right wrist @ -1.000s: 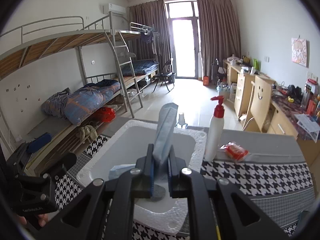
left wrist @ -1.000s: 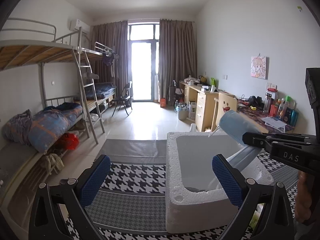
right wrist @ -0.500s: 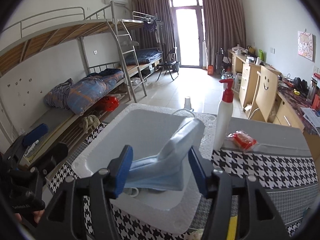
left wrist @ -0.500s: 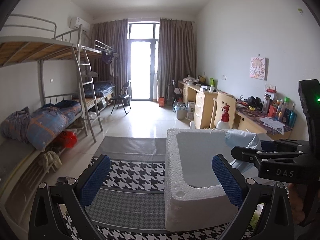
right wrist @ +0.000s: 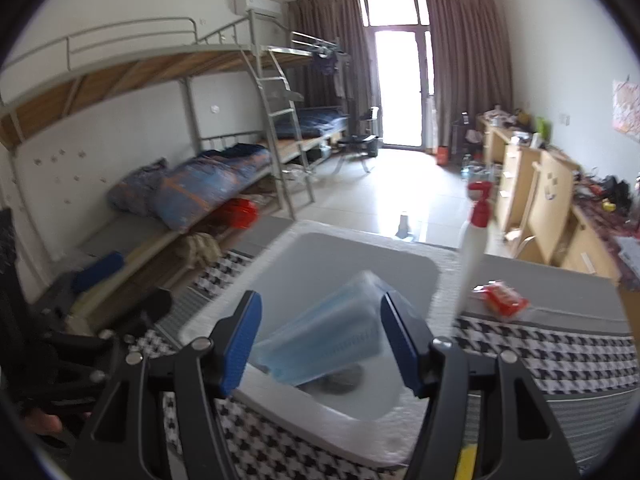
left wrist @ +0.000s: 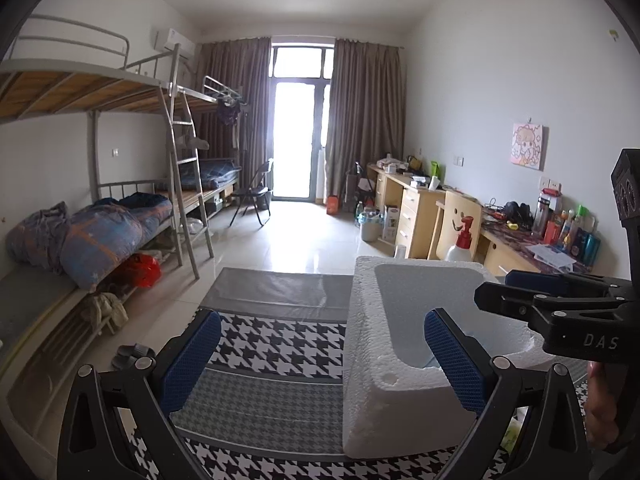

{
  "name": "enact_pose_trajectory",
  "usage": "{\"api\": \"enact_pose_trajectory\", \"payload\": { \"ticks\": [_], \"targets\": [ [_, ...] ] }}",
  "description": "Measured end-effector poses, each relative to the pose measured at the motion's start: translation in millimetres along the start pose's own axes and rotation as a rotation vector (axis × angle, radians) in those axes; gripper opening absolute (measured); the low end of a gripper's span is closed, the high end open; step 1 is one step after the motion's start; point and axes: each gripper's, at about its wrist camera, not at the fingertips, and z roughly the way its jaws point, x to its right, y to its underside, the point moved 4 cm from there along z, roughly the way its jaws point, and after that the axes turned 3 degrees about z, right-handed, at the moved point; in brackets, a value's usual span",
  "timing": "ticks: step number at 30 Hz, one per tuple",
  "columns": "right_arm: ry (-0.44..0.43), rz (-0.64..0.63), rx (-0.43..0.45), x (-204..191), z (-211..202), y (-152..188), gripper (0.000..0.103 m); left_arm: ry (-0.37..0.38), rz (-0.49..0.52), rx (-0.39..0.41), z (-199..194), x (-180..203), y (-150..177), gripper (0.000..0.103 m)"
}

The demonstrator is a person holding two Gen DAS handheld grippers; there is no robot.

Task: Organize soft objects
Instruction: 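Move both tools back toward the remaining items on the table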

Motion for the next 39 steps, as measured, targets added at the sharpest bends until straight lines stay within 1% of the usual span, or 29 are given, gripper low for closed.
{"api": "enact_pose_trajectory", "payload": {
  "ticks": [2, 6, 12, 14, 16, 19, 23, 29, 39],
  "targets": [
    [0.025, -0.015, 0.008, -2.8, -0.1, -1.4, 0.066, -0.004, 0.005, -0.001, -1.0, -0.5, 0.8, 0.102],
    [0.02, -0.017, 0.018, -3.4, -3.1, -1.5, 0.066, 0.003, 0.012, 0.002, -3.5, 0.4, 0.5, 0.102],
    [0.038, -0.017, 0.04, -1.8, -13.9, 0.3, 0.067, 0.017, 0.021, 0.012, -10.9, 3.1, -0.5, 0.102],
    [0.043, -0.016, 0.052, -2.6, -19.1, 2.0, 0.069, 0.018, 0.025, 0.013, -12.7, 4.1, -1.0, 0.102],
    [0.053, -0.019, 0.065, -2.0, -23.2, 3.5, 0.077, 0.022, 0.024, 0.015, -14.6, 5.6, -1.1, 0.102],
    [0.062, -0.027, 0.088, -1.8, -30.5, 5.2, 0.081, 0.025, 0.024, 0.021, -18.9, 6.4, -1.1, 0.102],
    [0.077, -0.032, 0.125, 0.0, -39.5, 8.0, 0.092, 0.028, 0.026, 0.031, -23.7, 9.7, -1.8, 0.102],
    [0.104, -0.048, 0.16, 2.0, -48.0, 11.7, 0.095, 0.034, 0.04, 0.029, -26.6, 15.8, 0.0, 0.102],
    [0.116, 0.013, 0.184, 14.8, -65.9, 19.2, 0.095, 0.077, 0.046, 0.044, -34.6, 24.9, 1.8, 0.102]
  ]
}}
